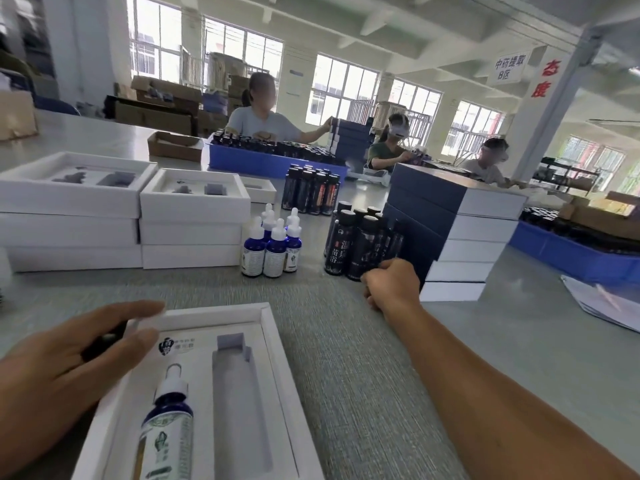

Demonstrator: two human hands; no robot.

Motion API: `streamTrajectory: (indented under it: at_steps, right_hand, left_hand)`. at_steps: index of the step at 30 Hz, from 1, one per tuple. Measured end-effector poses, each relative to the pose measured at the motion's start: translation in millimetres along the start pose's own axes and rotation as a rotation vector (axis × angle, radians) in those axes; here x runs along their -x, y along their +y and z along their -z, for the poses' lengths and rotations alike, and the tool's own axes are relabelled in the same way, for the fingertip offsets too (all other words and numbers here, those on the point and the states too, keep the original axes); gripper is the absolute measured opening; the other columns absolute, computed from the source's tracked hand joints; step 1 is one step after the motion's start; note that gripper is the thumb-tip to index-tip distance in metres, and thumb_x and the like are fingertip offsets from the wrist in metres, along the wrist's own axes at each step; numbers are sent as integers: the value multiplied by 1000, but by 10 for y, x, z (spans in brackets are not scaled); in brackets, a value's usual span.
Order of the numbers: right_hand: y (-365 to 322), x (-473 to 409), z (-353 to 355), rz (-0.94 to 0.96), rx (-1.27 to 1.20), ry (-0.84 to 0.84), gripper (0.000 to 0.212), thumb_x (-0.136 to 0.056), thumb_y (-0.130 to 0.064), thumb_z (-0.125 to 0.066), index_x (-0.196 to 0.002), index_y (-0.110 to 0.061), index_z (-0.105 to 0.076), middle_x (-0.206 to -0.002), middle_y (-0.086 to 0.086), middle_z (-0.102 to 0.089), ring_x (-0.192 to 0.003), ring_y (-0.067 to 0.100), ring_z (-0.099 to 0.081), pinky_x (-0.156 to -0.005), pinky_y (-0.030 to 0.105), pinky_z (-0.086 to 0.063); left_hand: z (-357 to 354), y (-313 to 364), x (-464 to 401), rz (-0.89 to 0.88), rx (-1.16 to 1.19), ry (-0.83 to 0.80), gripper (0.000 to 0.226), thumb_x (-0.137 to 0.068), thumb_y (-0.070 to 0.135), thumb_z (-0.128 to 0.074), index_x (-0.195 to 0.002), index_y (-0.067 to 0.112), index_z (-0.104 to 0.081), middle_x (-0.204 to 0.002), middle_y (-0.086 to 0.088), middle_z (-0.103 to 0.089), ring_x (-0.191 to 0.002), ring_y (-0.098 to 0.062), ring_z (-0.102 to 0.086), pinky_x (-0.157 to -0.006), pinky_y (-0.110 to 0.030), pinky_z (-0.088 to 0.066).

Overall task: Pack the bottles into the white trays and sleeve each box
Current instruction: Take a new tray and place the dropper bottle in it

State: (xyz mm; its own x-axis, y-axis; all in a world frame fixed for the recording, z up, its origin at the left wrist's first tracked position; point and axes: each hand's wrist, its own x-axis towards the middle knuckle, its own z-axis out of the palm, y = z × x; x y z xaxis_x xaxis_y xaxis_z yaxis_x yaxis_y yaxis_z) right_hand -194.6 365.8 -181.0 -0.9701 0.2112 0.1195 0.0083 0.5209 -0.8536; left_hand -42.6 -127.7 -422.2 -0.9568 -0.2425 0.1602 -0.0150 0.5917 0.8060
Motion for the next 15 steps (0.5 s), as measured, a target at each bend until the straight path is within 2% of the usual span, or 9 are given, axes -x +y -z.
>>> streamTrajectory:
  at_steps: [1, 3, 5, 7, 10, 15]
  right_hand:
    - [-7, -13, 7, -27, -25, 25, 8, -83, -4, -57, -88, -9, -59, -79, 17, -72, -52, 22, -60, -56, 38, -56]
    - [-20, -50, 25, -92, -76, 81, 15, -84, -2, -52, -94, 0, -62, -78, 19, -71, -51, 23, -62, -48, 29, -49]
    - [-34, -78, 36, -135, -99, 103, 19, -87, -3, -50, -101, 0, -60, -76, 15, -70, -51, 22, -63, -44, 26, -45]
    - [-49, -98, 35, -155, -116, 91, 17, -87, -3, -48, -100, -1, -60, -74, 14, -70, -50, 22, -62, -45, 26, -45]
    - [-61, -118, 42, -158, -120, 76, 14, -87, -1, -48, -87, 2, -62, -64, 14, -67, -48, 24, -61, -49, 30, -48]
    - [-67, -187, 38, -156, -115, 77, 12, -89, -2, -52, -80, 1, -61, -56, 12, -65, -53, 26, -64, -56, 34, -52]
  left_hand:
    - [8, 13, 10, 0, 3, -3, 56, -90, 58, -62, -143, 49, -44, -129, 16, -64, -99, -16, -72, -72, -46, -55]
    - [1, 129, 53, 2, 26, -5, 55, -91, 56, -62, -142, 49, -45, -127, 15, -65, -97, -19, -73, -71, -46, -55]
    - [-23, 284, 111, -11, 46, 20, 55, -91, 55, -63, -142, 47, -46, -126, 14, -66, -98, -20, -73, -72, -46, -56]
    - [-38, 404, 151, -24, 14, 43, 56, -90, 59, -61, -143, 47, -45, -124, 16, -66, -97, -16, -73, -70, -41, -58]
    - [-56, 567, 213, -31, -33, 69, 57, -90, 63, -58, -143, 48, -44, -122, 21, -66, -95, -10, -73, -67, -33, -59]
    - [-91, 738, 281, -56, -24, 99, 53, -91, 62, -59, -141, 49, -46, -119, 20, -68, -92, -11, -74, -67, -35, -59]
